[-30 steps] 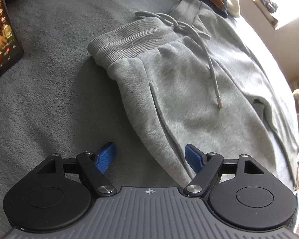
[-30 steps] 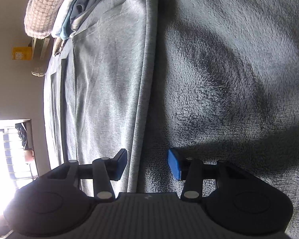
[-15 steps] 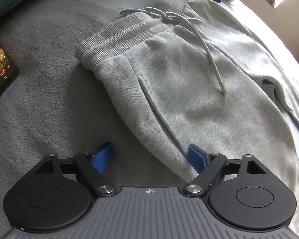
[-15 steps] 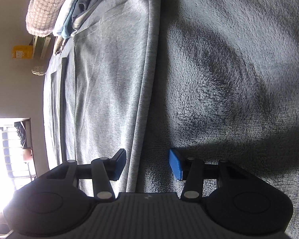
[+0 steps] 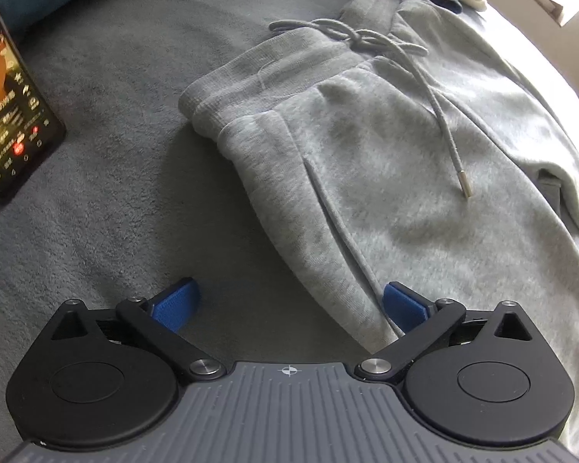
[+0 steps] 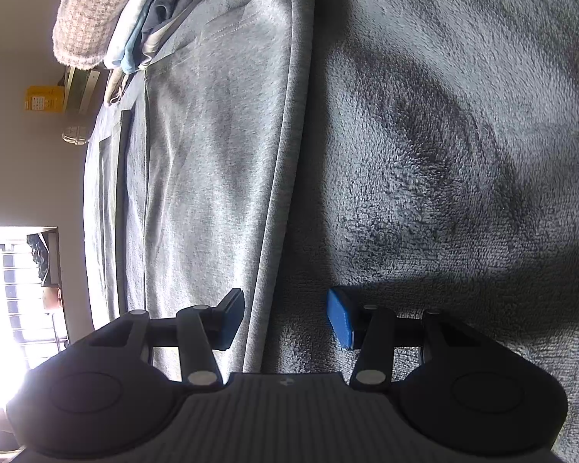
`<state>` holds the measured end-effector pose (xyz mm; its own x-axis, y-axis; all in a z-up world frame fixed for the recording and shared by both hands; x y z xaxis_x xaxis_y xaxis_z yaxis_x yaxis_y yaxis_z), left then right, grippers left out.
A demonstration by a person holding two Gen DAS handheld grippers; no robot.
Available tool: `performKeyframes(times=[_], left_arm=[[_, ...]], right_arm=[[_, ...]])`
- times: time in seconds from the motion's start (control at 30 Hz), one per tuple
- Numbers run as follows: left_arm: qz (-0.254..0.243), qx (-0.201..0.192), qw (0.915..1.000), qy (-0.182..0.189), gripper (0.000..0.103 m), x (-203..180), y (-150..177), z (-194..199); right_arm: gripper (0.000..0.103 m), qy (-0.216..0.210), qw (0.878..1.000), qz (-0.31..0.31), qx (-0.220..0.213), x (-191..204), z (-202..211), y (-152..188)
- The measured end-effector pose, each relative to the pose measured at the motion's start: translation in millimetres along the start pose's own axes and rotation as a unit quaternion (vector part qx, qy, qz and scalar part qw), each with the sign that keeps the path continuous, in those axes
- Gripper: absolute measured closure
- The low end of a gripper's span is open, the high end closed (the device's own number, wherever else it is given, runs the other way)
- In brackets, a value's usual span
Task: Fold clothes
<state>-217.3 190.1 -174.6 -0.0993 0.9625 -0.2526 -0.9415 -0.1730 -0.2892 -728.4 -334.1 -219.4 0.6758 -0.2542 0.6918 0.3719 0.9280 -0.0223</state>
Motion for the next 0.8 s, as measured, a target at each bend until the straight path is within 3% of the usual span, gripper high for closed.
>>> performKeyframes(times=[0.33, 0.53, 0.6, 0.73, 0.8], left_arm=[[0.019, -0.01, 0.9996, 0.018, 0.001, 9, 1, 5], [0.039, -0.032, 0.9977, 0.045, 0.009, 15, 0, 13], [0.045, -0.042, 0.9961, 0.063, 0.019, 17, -1, 16], [0.057, -0.055, 0.9926, 0.092, 0.029, 19, -8, 13], [0.065, -0.057, 0.9914, 0.099, 0.044, 15, -15, 6]], right_arm=[[0.053, 0.0, 1.0, 0.004, 0.0, 0, -2, -2], [0.053, 0.001, 1.0, 0.006, 0.0, 0, -3, -2], [0.052, 0.002, 1.0, 0.009, 0.0, 1, -3, -3], [0.052, 0.002, 1.0, 0.01, 0.0, 1, -3, -2], [0.051, 0.002, 1.0, 0.011, -0.001, 0, -3, -1]])
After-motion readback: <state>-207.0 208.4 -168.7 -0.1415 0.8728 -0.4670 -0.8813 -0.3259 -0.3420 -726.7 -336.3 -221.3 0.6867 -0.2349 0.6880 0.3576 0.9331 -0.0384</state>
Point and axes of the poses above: each gripper's, at about its wrist camera, not at the fingertips, and z roughly against the way its jaws point, x to its left, y to its underside, the point moved 1 cm from there along -z, roughly the way its jaws point, and after that the axes turned 4 degrees about z, right-handed, at the moved point
